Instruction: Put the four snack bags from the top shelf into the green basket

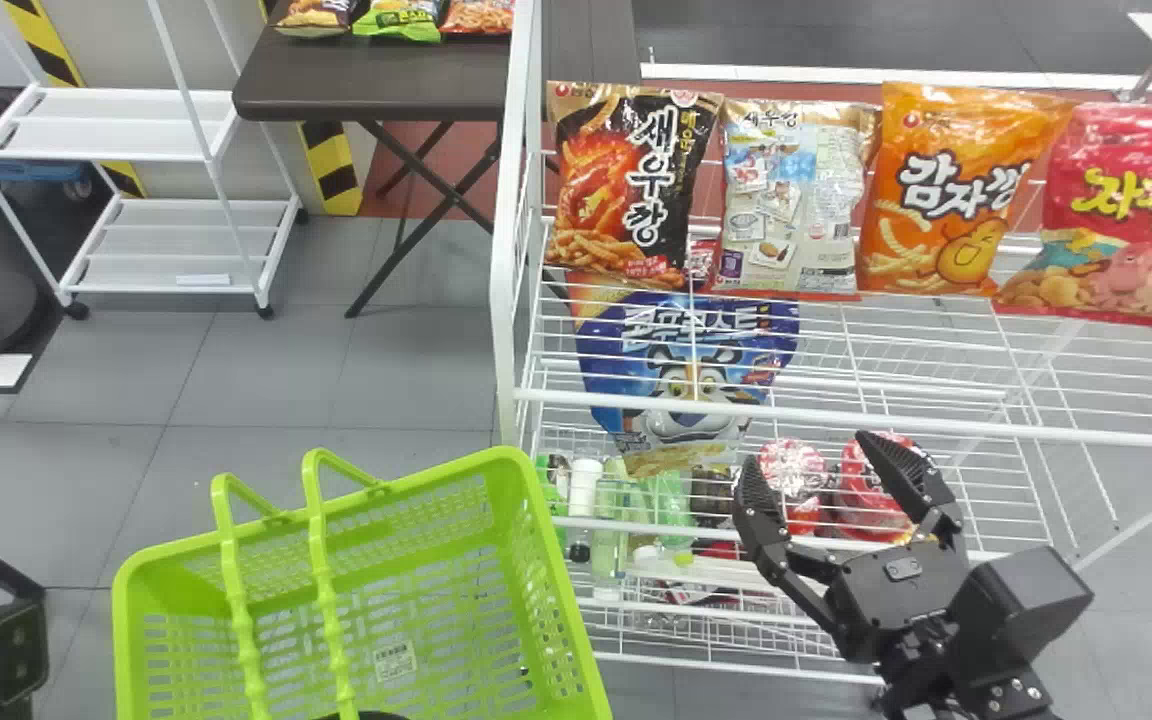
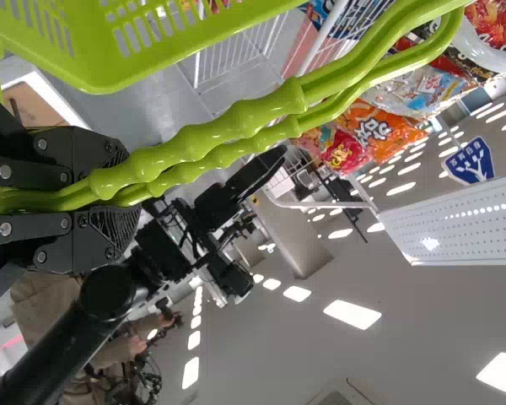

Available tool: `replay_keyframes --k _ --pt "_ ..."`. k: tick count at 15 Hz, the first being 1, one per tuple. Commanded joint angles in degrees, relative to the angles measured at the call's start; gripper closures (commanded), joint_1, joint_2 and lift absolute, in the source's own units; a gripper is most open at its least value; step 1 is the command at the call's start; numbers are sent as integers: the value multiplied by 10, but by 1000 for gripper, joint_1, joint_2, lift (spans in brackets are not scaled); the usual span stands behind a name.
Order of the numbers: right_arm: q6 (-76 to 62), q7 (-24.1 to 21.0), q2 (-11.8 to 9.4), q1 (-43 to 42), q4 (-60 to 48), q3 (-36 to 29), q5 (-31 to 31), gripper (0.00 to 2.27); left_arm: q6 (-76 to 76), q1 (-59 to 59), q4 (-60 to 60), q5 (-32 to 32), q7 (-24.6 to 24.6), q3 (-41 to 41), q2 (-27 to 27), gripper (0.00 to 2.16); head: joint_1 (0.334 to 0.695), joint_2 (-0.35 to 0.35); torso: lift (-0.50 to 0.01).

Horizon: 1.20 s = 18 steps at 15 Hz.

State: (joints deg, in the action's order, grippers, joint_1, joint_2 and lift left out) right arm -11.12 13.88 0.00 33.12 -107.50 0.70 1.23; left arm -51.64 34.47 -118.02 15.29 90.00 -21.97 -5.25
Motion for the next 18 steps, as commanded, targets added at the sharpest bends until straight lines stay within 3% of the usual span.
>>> replay_keyframes --k 1,9,18 --pt "0 0 1 -7 4 0 0 90 0 -3 3 0 6 1 -3 2148 695 -10 0" --pt "81 -13 1 -192 91 25 -14 90 0 -5 13 4 6 4 -16 2148 695 8 0" --pt "84 5 1 -475 375 62 -93 93 -2 -1 18 14 6 0 -20 2148 695 75 0"
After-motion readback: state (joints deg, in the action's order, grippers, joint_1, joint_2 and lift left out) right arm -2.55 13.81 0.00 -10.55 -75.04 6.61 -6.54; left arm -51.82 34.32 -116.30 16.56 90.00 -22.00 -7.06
